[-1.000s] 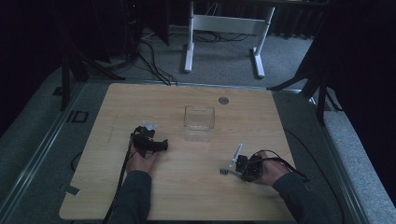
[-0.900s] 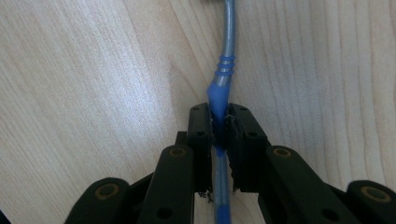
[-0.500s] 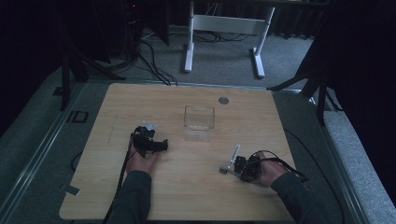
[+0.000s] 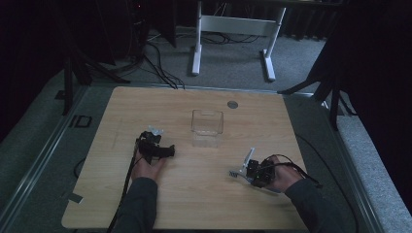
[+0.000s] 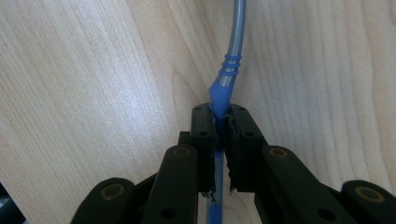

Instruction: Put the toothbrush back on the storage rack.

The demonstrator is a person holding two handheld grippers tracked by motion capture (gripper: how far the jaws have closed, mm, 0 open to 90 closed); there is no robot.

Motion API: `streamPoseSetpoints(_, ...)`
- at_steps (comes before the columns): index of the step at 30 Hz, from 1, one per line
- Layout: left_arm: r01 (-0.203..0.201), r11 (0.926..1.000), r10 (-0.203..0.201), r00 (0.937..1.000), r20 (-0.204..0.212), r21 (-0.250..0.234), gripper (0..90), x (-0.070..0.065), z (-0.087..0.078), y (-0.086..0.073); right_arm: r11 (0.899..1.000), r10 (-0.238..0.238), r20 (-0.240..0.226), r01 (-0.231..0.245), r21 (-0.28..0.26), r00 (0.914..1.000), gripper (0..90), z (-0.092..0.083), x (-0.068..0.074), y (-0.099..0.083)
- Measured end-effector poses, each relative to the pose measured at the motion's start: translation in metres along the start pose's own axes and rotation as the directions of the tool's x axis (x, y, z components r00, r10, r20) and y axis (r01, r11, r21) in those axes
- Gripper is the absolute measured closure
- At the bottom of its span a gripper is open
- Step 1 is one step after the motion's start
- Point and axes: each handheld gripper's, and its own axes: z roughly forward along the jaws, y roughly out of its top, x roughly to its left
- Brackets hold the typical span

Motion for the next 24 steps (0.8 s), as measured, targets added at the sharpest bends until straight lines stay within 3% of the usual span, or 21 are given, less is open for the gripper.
streamPoseSetpoints(12,0.001,1.0000,-0.001,1.0000,-0.001,-0.001,1.7,0.000,0.000,0.000,0.992,0.066,0.015,-0.064,-0.106,0.9977,82.0,-0.019,-0.008,-0.004)
streamPoseSetpoints(24,0.001,1.0000,-0.001,1.0000,-0.001,-0.001,1.7,0.000,0.000,0.000,0.968,0.136,0.054,-0.121,-0.221,0.9892,82.0,-0.036,-0.018,-0.007)
